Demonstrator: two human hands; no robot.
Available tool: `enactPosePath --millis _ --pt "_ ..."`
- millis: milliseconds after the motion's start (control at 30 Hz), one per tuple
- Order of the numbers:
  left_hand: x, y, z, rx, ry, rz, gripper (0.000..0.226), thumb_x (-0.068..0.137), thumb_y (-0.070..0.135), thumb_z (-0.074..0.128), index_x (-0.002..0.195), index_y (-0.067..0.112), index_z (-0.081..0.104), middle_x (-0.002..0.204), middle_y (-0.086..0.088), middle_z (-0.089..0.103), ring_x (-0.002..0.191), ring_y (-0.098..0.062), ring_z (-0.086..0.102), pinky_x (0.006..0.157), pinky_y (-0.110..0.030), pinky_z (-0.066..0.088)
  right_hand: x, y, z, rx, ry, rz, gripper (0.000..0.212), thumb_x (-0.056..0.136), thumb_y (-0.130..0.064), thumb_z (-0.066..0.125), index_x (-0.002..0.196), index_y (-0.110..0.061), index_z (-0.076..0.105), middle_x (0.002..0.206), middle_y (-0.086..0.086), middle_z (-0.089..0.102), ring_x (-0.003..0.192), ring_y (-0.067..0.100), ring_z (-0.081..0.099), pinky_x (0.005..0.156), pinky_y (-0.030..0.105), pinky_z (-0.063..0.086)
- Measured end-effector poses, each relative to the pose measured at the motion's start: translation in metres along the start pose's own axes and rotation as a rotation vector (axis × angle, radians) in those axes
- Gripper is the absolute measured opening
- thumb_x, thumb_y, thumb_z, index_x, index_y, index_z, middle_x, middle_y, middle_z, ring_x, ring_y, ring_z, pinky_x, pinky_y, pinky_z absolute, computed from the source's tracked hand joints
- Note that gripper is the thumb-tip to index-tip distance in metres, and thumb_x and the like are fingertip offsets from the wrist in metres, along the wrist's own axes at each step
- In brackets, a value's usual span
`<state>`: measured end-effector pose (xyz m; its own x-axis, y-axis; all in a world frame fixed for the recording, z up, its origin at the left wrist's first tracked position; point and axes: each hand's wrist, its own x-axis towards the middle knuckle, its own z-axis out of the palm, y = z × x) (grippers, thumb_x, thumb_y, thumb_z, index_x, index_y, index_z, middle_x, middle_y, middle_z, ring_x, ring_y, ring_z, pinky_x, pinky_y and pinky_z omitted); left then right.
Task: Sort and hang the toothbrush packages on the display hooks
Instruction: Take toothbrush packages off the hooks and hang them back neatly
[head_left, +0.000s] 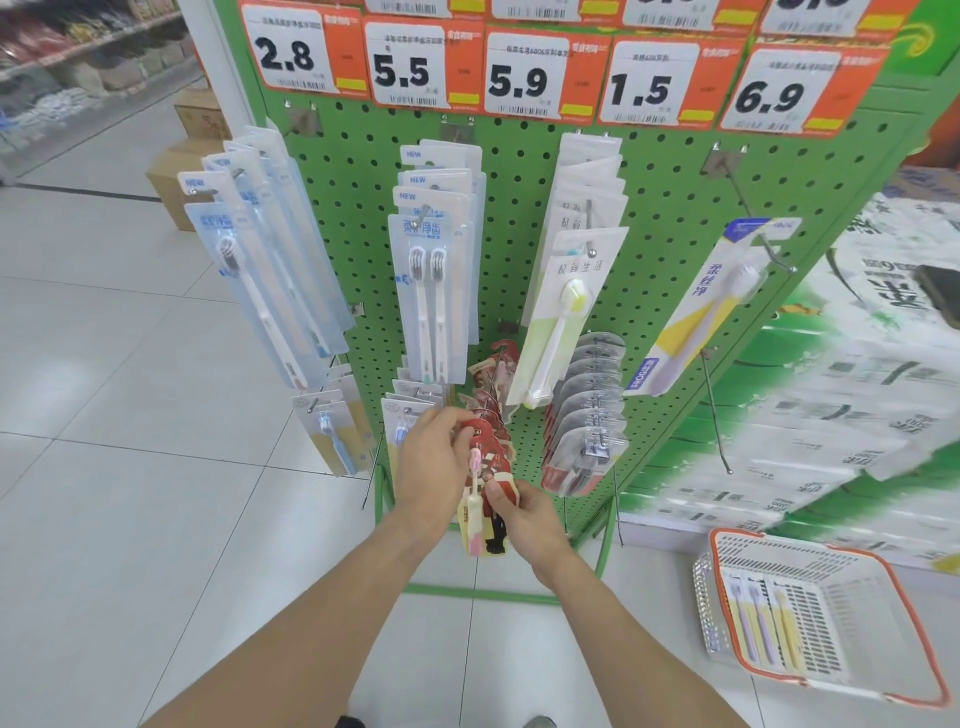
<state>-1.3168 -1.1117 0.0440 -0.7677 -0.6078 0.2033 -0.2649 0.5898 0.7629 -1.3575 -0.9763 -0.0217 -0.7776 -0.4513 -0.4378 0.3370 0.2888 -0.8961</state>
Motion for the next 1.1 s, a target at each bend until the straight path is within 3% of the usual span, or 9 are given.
enactPosePath --millis 233,367,467,533,767,900,967,1100 --pt "0.003 -0.006 0.002 0.039 -0.006 0.021 0.019 0.095 0.008 0.064 0.11 0.014 0.074 0.098 0.002 0.069 0.085 -0.014 0.063 0.081 -0.027 0.053 0.001 -0.005 0.004 -0.068 -0.015 0.003 0.035 0.101 -0.034 0.059 0.104 0.0 0.065 0.087 0.01 0.069 0.063 0.014 0.059 0.046 0.013 0.044" --pt "0.003 -0.007 0.003 0.07 -0.024 0.024 0.017 0.094 0.011 0.065 0.109 0.016 0.073 0.093 0.002 0.07 0.079 -0.012 0.06 0.075 -0.026 0.05 -0.001 -0.016 0.006 -0.126 -0.028 -0.015 0.031 0.102 -0.037 0.056 0.088 -0.01 0.058 0.07 0.002 0.06 0.049 0.004 0.053 0.044 0.014 0.042" --pt "0.004 -0.008 0.003 0.091 -0.035 0.014 0.017 0.094 0.013 0.065 0.108 0.018 0.073 0.088 0.004 0.071 0.079 -0.014 0.062 0.075 -0.032 0.053 0.001 -0.021 0.009 -0.207 0.02 -0.142 0.032 0.101 -0.044 0.055 0.085 -0.016 0.06 0.064 -0.003 0.064 0.051 0.007 0.058 0.053 0.026 0.049" --pt "0.004 -0.007 0.003 0.097 -0.043 0.01 0.019 0.093 0.012 0.064 0.109 0.018 0.072 0.088 0.003 0.072 0.082 -0.016 0.065 0.076 -0.034 0.054 0.002 -0.024 0.01 -0.237 0.065 -0.235 0.025 0.102 -0.034 0.057 0.081 -0.021 0.059 0.061 -0.009 0.061 0.052 0.002 0.054 0.055 0.027 0.043" --pt "0.01 -0.007 0.009 0.038 -0.08 0.0 0.027 0.094 0.008 0.058 0.116 0.018 0.071 0.097 0.002 0.073 0.086 -0.015 0.067 0.082 -0.036 0.056 0.0 -0.03 0.013 -0.146 0.125 -0.378 0.021 0.102 -0.011 0.054 0.102 -0.03 0.065 0.09 -0.007 0.072 0.073 0.009 0.063 0.069 0.03 0.052" --pt "0.01 -0.008 0.009 -0.049 -0.093 -0.034 0.03 0.094 0.005 0.059 0.12 0.016 0.071 0.101 0.002 0.074 0.089 -0.013 0.069 0.087 -0.036 0.058 0.002 -0.034 0.011 -0.156 0.144 -0.378 0.025 0.099 -0.006 0.056 0.1 -0.03 0.066 0.096 -0.01 0.073 0.083 0.001 0.066 0.075 0.016 0.05" --pt "0.008 -0.008 0.008 -0.066 -0.095 -0.033 0.03 0.094 0.005 0.06 0.121 0.015 0.071 0.105 0.0 0.074 0.092 -0.013 0.069 0.09 -0.033 0.057 0.007 -0.033 0.011 -0.159 0.165 -0.337 0.019 0.098 -0.009 0.059 0.098 -0.025 0.068 0.093 -0.007 0.074 0.08 0.007 0.068 0.076 0.025 0.054" --pt "0.004 -0.008 0.006 -0.06 -0.096 -0.02 0.033 0.095 0.007 0.06 0.126 0.013 0.068 0.114 -0.004 0.073 0.098 -0.014 0.069 0.094 -0.032 0.056 0.014 -0.032 0.014 -0.175 0.193 -0.271 0.016 0.098 -0.015 0.061 0.089 -0.025 0.068 0.075 -0.003 0.071 0.061 0.016 0.062 0.066 0.043 0.056"
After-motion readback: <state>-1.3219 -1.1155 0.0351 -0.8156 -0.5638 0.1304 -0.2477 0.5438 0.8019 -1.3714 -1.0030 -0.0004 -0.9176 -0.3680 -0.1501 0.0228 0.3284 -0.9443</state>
